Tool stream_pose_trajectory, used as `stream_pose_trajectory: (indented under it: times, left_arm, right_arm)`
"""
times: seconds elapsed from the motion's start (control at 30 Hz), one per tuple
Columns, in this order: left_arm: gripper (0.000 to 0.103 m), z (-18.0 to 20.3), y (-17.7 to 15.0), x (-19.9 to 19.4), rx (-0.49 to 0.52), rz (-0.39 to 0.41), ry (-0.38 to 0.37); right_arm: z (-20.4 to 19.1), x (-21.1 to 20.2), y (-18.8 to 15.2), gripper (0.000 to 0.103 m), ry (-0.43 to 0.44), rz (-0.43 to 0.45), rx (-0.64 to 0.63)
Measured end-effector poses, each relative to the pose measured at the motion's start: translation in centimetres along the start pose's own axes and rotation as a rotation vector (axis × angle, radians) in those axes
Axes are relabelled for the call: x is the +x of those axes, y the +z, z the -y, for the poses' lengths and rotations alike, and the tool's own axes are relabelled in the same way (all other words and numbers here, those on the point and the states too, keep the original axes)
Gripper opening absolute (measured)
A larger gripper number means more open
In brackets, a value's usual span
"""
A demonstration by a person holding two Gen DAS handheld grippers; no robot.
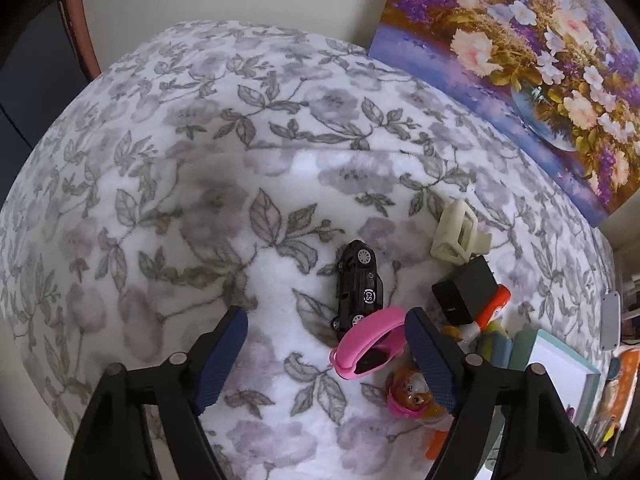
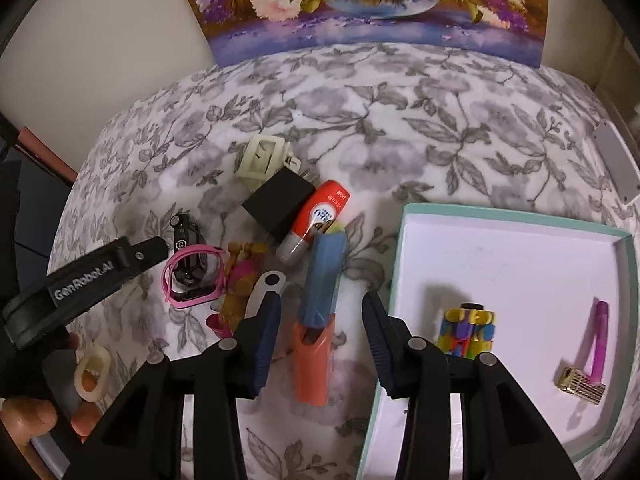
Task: Organize rigid objects
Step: 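Grasp the pink watch with the left gripper while the right gripper grasps the orange toy gun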
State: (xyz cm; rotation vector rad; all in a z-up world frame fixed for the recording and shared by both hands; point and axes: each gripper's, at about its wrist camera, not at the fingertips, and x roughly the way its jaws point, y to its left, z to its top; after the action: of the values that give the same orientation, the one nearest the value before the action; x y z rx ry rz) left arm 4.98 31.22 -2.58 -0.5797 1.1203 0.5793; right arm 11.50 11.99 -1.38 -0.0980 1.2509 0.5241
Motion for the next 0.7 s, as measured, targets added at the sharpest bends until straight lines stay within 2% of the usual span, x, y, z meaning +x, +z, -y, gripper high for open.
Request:
stream_pose_trajectory:
  times: [0.17, 0.27, 0.43, 0.53, 0.7]
  left_arm:
    - [0.076, 0.7, -0.2, 1.4, 0.024, -0.034, 0.003]
    - [0.069, 1.0, -0.4, 1.9, 0.034, -0.05, 0.003]
    - [0.063, 1.5, -0.7, 2.5, 0.058, -0.067, 0.013]
    - [0.051, 1.5, -1.0, 2.9, 0.061, -0.083, 0.01]
    - [0.038, 1.6, -1.1, 2.9, 0.057, -0.093, -0.02]
  right_arm:
    - [0.5, 1.8, -0.2, 0.042, -0.012, -0.049, 0.009]
    - [0.9, 2.3, -0.1, 0.042, 0.024, -0.061, 0.032]
    - [0.8, 2.7, -0.3, 0.042, 0.033, -0.076, 0.034]
    - [0.5, 2.7, -0.4, 0.041, 0.036, -0.074, 0.026]
    - [0.6, 3.4, -0.5, 0.041, 0.075, -0.088, 0.04]
